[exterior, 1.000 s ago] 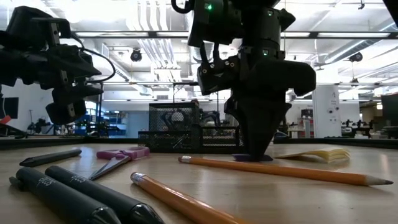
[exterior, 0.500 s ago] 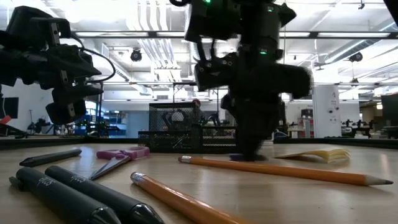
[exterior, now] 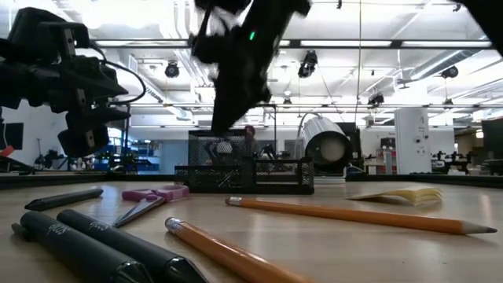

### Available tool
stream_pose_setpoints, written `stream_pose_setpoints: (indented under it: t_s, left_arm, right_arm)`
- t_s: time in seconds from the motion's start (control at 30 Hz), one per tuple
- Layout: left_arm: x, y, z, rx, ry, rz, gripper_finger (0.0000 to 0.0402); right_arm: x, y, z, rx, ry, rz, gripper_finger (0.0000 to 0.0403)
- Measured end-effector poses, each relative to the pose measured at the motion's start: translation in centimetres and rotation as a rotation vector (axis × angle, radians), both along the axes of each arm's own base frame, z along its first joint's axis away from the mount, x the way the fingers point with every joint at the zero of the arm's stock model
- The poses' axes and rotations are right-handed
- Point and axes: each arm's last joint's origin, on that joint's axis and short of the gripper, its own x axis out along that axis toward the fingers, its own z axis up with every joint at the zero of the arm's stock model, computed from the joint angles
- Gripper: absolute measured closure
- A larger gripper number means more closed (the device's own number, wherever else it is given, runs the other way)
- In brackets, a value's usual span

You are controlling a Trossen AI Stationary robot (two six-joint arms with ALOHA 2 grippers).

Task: Pick and place office supplies into organizer
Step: Put the blue eraser into the desk organizer, then put the yellow sticky notes into the black desk organizer

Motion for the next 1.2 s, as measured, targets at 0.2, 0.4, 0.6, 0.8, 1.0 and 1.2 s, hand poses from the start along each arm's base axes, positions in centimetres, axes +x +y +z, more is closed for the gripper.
stream_pose_setpoints:
  t_s: [0.2, 0.4, 0.6, 0.8, 1.0, 1.2]
  left_arm:
    - [0.0, 0.0, 0.1, 0.000, -0.006, 0.000, 0.0269]
    - [0.0, 0.0, 0.2, 0.000, -0.005, 0.000, 0.0269]
    - [0.0, 0.0, 0.2, 0.000, -0.008, 0.000, 0.0269]
    - [0.0, 0.0, 0.2, 0.001, -0.008, 0.000, 0.0269]
    - [0.0, 0.0, 0.2, 0.001, -0.009, 0.000, 0.0269]
    - [0.1, 0.0, 0.2, 0.010, -0.013, -0.002, 0.0269]
  right_arm:
    - [2.2, -2.7, -1.9, -0.007, 0.040, -0.034, 0.0340]
    - [3.7, -2.9, -2.6, -0.018, 0.066, -0.001, 0.0340]
    - [4.4, -2.5, -2.4, -0.024, 0.064, 0.011, 0.0308]
    - [3.8, -2.3, -2.0, -0.045, 0.115, 0.009, 0.0253]
    - [3.1, -1.8, -1.3, -0.045, 0.170, 0.000, 0.0220]
    - [2.2, -0.2, 2.5, -0.077, 0.127, -0.074, 0.0223]
